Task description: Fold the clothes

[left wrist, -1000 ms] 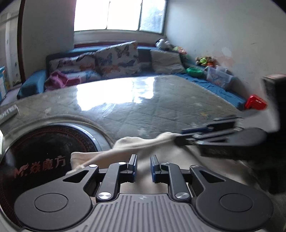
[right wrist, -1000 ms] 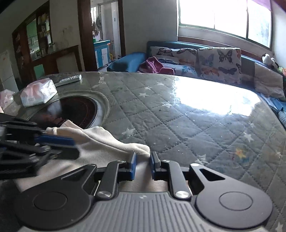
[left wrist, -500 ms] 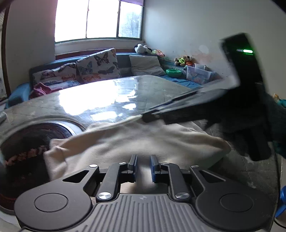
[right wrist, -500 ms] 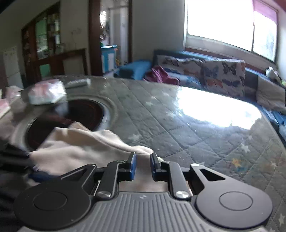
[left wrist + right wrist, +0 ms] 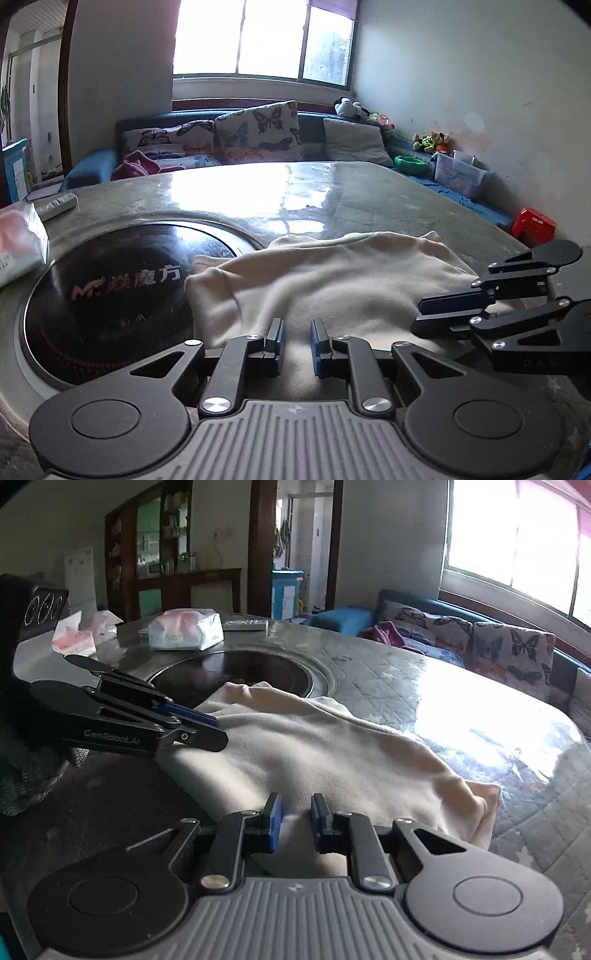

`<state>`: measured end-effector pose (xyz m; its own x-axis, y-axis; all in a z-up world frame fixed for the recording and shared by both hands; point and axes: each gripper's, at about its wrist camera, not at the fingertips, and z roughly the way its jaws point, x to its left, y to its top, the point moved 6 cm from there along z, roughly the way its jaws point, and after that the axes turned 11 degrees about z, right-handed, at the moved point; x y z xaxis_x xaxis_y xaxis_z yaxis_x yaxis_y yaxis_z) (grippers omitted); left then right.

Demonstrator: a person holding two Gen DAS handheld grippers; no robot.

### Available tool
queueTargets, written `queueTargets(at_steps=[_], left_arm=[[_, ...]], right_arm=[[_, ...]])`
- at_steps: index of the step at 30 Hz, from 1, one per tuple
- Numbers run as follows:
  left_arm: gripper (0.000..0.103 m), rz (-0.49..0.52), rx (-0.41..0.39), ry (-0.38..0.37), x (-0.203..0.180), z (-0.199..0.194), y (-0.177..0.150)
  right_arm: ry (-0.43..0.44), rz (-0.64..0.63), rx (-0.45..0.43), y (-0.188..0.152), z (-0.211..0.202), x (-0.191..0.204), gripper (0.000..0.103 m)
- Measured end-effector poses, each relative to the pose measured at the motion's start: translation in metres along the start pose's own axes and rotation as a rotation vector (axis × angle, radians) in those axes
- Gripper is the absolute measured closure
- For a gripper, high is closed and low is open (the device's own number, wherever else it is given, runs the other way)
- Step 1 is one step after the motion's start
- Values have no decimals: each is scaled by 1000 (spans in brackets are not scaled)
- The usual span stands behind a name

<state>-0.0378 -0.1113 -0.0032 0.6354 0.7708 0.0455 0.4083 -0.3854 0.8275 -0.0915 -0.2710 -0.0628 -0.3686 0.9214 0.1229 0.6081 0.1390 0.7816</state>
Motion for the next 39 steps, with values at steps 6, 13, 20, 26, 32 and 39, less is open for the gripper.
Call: queueTargets(at_steps=[6, 13, 20, 26, 32, 39], left_arm=[[86, -40, 15, -37, -1, -2, -8], [86, -58, 20, -134, -30, -17, -15], [86, -64, 21, -183, -43, -24, -17], [86, -63, 24, -173, -36, -19, -15], [85, -61, 8, -153, -34, -24, -10], [85, -79, 12, -106, -18, -17, -7]], right_arm=[[15, -14, 12, -8, -9, -7, 87], [1, 15, 21, -28, -40, -14, 87], [-41, 154, -43, -42, -83, -29, 88], [-138, 249, -58, -61, -98, -66, 88], [-118, 249, -76, -52, -101, -70, 88], [-133, 250, -59, -42, -80, -82, 88]])
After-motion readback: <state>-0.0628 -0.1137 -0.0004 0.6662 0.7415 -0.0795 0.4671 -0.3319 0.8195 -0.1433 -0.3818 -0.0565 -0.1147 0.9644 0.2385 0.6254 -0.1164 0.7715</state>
